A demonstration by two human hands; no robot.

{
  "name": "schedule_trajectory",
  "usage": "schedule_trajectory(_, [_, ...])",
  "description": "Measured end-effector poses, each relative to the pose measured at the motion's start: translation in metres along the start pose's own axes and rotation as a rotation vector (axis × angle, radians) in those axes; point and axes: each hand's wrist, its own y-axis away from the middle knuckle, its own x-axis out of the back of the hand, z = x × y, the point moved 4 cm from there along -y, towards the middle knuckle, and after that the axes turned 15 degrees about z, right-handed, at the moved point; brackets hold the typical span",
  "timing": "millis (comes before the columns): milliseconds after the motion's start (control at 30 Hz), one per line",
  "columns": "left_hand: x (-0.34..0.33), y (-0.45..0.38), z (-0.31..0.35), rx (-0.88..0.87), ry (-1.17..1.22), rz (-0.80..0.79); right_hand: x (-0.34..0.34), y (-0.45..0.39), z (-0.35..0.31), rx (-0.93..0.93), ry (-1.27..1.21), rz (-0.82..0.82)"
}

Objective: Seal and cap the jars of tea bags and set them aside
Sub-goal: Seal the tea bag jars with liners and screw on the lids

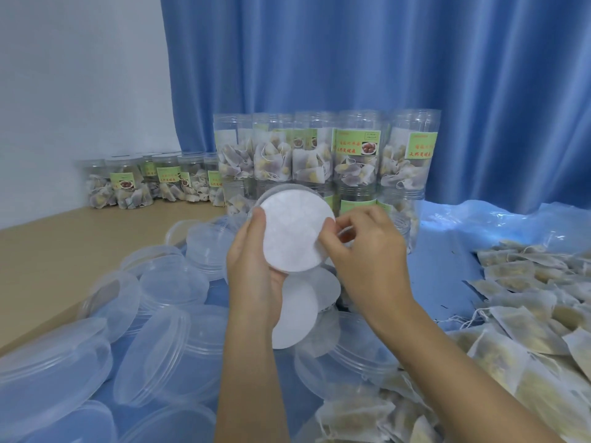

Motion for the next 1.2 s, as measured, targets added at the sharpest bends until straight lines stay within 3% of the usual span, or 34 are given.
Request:
schedule_trajectory(67, [-0.002,0.001,-0.003,-0.019,-0.064,-0.067,0.001,-0.001,0.001,-0.028,-0.036,0.012])
schedule_trajectory(167, [0.001,0.001,-0.006,-0.033,-0.087,-0.076,0.0,-0.001,0.005,-0.212,-0.246,-0.063])
schedule_trajectory(267, [0.001,-0.002,-0.007,0.003,-0.048,-0.081,-0.01,0.003,0.008,-0.539,-0.559,-0.271])
schedule_trajectory(333, [-0.001,-0.003,-0.008,0.0,-0.073,-0.068,-0.017,0.008,0.004,-0.65,-0.711,-0.424])
schedule_trajectory(400, [-0.003,-0.004,-0.012,-0.07,-0.206,-0.035,-0.014,0.004,0.0,-0.558,-0.716,-0.388])
schedule_trajectory(467, [-0.003,-0.004,-0.019,-0.083,-0.291,-0.002,0.0,-0.013,-0.002,-0.292,-0.602,-0.225])
schedule_trajectory(567, [-0.002,-0.003,-0.028,0.011,-0.272,-0.005,0.021,-0.046,-0.001,0.248,-0.195,0.005])
schedule_trajectory(633, [-0.004,-0.003,-0.029,0.006,-0.296,-0.027,0.021,-0.064,0.011,0.403,0.102,-0.07])
schedule_trajectory(733, [-0.008,-0.001,-0.032,0.002,-0.303,-0.066,0.006,-0.075,0.04,0.399,0.446,-0.343])
schedule_trajectory(800, [-0.009,0.0,-0.033,0.007,-0.306,-0.083,0.001,-0.071,0.054,0.331,0.427,-0.481])
schedule_trajectory(1000, [-0.01,-0.001,-0.037,-0.009,-0.347,-0.081,0.01,-0.058,0.062,0.127,0.145,-0.562])
schedule_trajectory(1200, [-0.014,0.0,-0.044,0.003,-0.343,-0.104,0.015,-0.032,0.07,0.255,0.164,-0.528])
